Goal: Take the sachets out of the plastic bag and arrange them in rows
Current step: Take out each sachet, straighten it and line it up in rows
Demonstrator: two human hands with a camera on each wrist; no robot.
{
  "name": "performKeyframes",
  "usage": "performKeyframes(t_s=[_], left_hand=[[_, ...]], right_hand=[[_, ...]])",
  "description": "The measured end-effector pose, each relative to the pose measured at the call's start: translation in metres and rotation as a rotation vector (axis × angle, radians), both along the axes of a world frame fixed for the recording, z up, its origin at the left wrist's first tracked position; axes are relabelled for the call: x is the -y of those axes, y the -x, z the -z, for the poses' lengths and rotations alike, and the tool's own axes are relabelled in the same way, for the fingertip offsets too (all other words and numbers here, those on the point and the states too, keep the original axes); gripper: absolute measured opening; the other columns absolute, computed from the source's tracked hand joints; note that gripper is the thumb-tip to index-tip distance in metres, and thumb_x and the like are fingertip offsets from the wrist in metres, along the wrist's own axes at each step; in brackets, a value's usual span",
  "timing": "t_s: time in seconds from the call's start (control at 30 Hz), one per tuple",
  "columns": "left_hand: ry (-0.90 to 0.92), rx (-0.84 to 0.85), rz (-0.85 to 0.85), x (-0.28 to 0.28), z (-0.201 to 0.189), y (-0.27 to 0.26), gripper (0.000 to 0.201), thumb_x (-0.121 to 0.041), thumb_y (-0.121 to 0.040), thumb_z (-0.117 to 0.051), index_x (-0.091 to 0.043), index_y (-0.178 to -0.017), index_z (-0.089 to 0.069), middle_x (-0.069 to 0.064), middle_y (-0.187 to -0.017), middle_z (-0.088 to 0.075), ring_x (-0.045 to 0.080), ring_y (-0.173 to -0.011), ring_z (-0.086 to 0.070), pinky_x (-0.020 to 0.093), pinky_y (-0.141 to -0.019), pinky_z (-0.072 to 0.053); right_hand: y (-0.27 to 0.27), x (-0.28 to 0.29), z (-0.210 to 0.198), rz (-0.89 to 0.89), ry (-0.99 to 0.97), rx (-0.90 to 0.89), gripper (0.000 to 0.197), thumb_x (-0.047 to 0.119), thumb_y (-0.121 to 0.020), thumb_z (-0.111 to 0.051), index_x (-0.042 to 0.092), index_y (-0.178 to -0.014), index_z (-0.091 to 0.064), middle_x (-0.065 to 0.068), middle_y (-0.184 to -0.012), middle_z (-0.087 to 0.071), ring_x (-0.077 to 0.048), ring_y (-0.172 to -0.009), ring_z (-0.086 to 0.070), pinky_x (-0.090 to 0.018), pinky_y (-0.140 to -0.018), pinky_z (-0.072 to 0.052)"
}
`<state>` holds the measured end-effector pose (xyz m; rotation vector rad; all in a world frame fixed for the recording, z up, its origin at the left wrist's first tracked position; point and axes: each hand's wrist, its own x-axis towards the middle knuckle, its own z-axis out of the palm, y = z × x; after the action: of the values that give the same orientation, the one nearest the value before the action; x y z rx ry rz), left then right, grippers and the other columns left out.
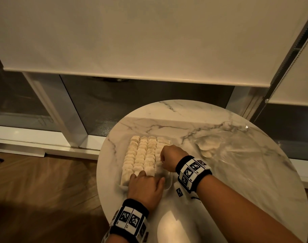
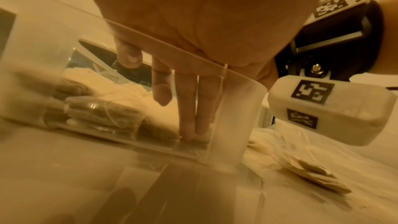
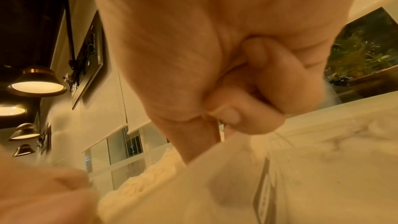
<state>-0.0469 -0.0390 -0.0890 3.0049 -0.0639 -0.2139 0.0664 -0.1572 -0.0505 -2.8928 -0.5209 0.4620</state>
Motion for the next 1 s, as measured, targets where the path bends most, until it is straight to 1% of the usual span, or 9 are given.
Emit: performKeyframes(t_s=[0.13, 0.2, 0.3, 0.37, 0.5, 0.63, 0.77, 0.83, 1.0], left_hand=[[0.046, 0.023, -0.002, 0.000, 0.001, -0.001, 0.058, -0.054, -0.098, -0.015, -0.028, -0.103, -0.067, -0.006, -0.099, -0.070, 0.017, -0.100, -0.052, 0.042, -0.093, -0.039], [0.078, 0.049, 0.011, 0.001, -0.002, 0.000, 0.054, -0.052, -0.098, -0.018, -0.029, -0.108, -0.066, -0.007, -0.104, -0.069, 0.017, -0.100, -0.052, 0.039, -0.092, -0.040], [0.124, 0.091, 0.053, 0.010, -0.006, 0.001, 0.049, -0.049, -0.101, -0.022, -0.031, -0.124, -0.061, -0.008, -0.119, -0.065, 0.016, -0.106, -0.053, 0.036, -0.092, -0.038], [0.130, 0.116, 0.077, 0.019, -0.006, 0.001, 0.050, -0.048, -0.101, -0.021, -0.030, -0.129, -0.058, -0.010, -0.127, -0.063, 0.015, -0.111, -0.054, 0.035, -0.092, -0.037], [0.132, 0.097, 0.063, 0.033, -0.002, -0.004, 0.055, -0.054, -0.101, -0.017, -0.026, -0.114, -0.062, -0.005, -0.124, -0.062, 0.017, -0.110, -0.056, 0.037, -0.095, -0.040], [0.097, 0.030, 0.029, 0.037, 0.000, -0.010, 0.069, -0.062, -0.098, -0.009, -0.023, -0.123, -0.060, -0.001, -0.134, -0.058, 0.020, -0.119, -0.054, 0.039, -0.100, -0.041], [0.062, -0.023, 0.005, 0.038, 0.002, -0.013, 0.067, -0.062, -0.099, -0.013, -0.022, -0.132, -0.057, 0.000, -0.144, -0.052, 0.021, -0.129, -0.048, 0.040, -0.104, -0.038], [0.052, -0.027, 0.000, 0.038, 0.002, -0.014, 0.067, -0.062, -0.099, -0.014, -0.023, -0.130, -0.058, -0.001, -0.144, -0.052, 0.021, -0.128, -0.049, 0.041, -0.103, -0.038], [0.086, 0.013, -0.007, 0.038, 0.000, -0.012, 0.061, -0.060, -0.100, -0.017, -0.022, -0.123, -0.058, 0.001, -0.129, -0.059, 0.022, -0.116, -0.054, 0.040, -0.096, -0.043]], right_hand=[[0.000, 0.004, 0.002, 0.018, -0.047, 0.034, 0.021, 0.010, -0.082, -0.065, 0.022, -0.099, -0.071, -0.002, -0.104, -0.068, -0.022, -0.093, -0.066, -0.035, -0.081, -0.058], [-0.001, 0.008, 0.004, 0.056, -0.104, 0.058, 0.024, 0.012, -0.082, -0.067, 0.028, -0.099, -0.070, 0.002, -0.105, -0.067, -0.019, -0.094, -0.065, -0.036, -0.083, -0.058], [-0.001, 0.017, 0.002, 0.092, -0.176, 0.086, 0.023, 0.017, -0.081, -0.069, 0.033, -0.097, -0.068, 0.009, -0.102, -0.067, -0.015, -0.094, -0.064, -0.035, -0.081, -0.057], [0.000, 0.025, -0.002, 0.127, -0.254, 0.109, 0.022, 0.018, -0.082, -0.066, 0.033, -0.098, -0.070, 0.012, -0.098, -0.068, -0.012, -0.093, -0.065, -0.034, -0.082, -0.056], [0.006, 0.048, -0.006, 0.271, -0.469, 0.177, 0.017, 0.021, -0.084, -0.062, 0.032, -0.090, -0.073, 0.013, -0.086, -0.070, -0.008, -0.085, -0.065, -0.028, -0.078, -0.054], [0.021, 0.074, 0.003, 0.395, -0.654, 0.190, 0.010, 0.020, -0.084, -0.070, 0.029, -0.085, -0.073, 0.013, -0.082, -0.070, -0.004, -0.082, -0.065, -0.023, -0.074, -0.051], [0.039, 0.099, 0.017, 0.442, -0.734, 0.172, 0.008, 0.018, -0.084, -0.072, 0.024, -0.087, -0.076, 0.010, -0.082, -0.069, -0.002, -0.083, -0.064, -0.022, -0.073, -0.048], [0.045, 0.111, 0.022, 0.459, -0.736, 0.149, 0.008, 0.019, -0.084, -0.072, 0.026, -0.088, -0.075, 0.010, -0.083, -0.069, -0.003, -0.084, -0.064, -0.022, -0.073, -0.048], [0.054, 0.136, 0.023, 0.500, -0.714, 0.093, 0.007, 0.021, -0.087, -0.072, 0.025, -0.093, -0.073, 0.007, -0.086, -0.070, -0.009, -0.083, -0.065, -0.014, -0.065, -0.044]])
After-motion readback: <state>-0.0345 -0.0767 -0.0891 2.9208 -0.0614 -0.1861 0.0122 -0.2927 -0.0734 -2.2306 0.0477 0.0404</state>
